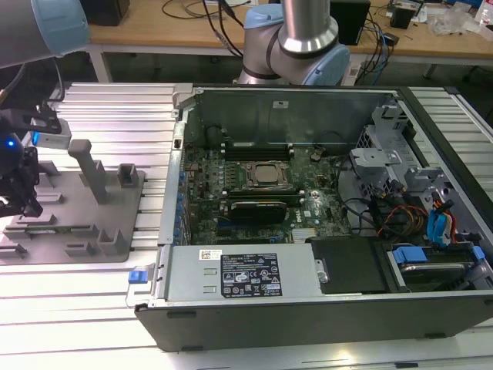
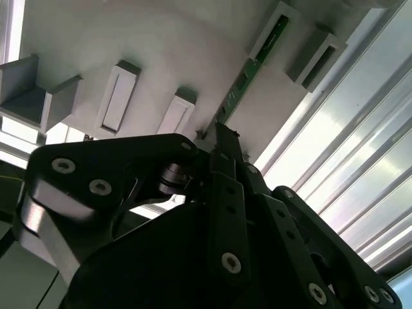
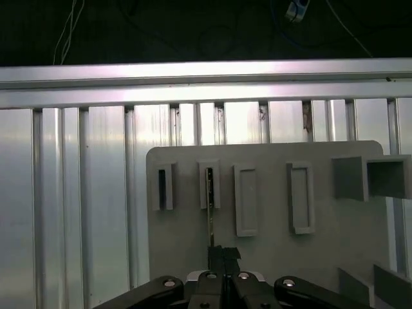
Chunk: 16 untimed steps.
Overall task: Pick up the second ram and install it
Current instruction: 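Pick up the second ram and move it above second insertion slot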
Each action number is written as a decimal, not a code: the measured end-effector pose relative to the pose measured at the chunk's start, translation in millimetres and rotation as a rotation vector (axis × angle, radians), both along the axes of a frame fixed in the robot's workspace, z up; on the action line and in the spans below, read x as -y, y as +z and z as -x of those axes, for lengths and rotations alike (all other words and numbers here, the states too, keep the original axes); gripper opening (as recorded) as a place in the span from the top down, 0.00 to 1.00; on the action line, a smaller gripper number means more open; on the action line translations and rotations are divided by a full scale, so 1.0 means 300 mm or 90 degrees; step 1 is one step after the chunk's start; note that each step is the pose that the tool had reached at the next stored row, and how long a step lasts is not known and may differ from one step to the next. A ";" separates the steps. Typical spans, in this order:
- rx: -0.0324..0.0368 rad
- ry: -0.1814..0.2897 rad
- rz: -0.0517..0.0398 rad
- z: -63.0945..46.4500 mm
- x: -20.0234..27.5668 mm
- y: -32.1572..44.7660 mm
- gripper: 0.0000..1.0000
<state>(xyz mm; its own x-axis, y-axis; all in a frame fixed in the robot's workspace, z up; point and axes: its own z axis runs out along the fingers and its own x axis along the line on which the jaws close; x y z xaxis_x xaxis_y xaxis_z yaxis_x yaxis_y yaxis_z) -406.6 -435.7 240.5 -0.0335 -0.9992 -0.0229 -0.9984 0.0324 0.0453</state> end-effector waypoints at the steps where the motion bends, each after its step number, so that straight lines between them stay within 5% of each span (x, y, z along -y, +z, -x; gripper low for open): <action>1: 0.0000 0.003 0.0000 0.000 0.002 -0.011 0.92; 11: 0.0000 0.009 0.0003 0.000 0.011 -0.034 0.92; 14: 0.0013 0.010 0.0002 0.000 0.012 -0.040 0.72; 16: 0.0046 0.013 0.0002 0.001 0.012 -0.052 0.72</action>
<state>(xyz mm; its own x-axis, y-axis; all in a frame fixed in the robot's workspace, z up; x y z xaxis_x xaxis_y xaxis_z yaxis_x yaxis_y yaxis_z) -407.0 -439.2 224.9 -0.0126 -0.9997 -0.0227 -0.9992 0.0117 0.0381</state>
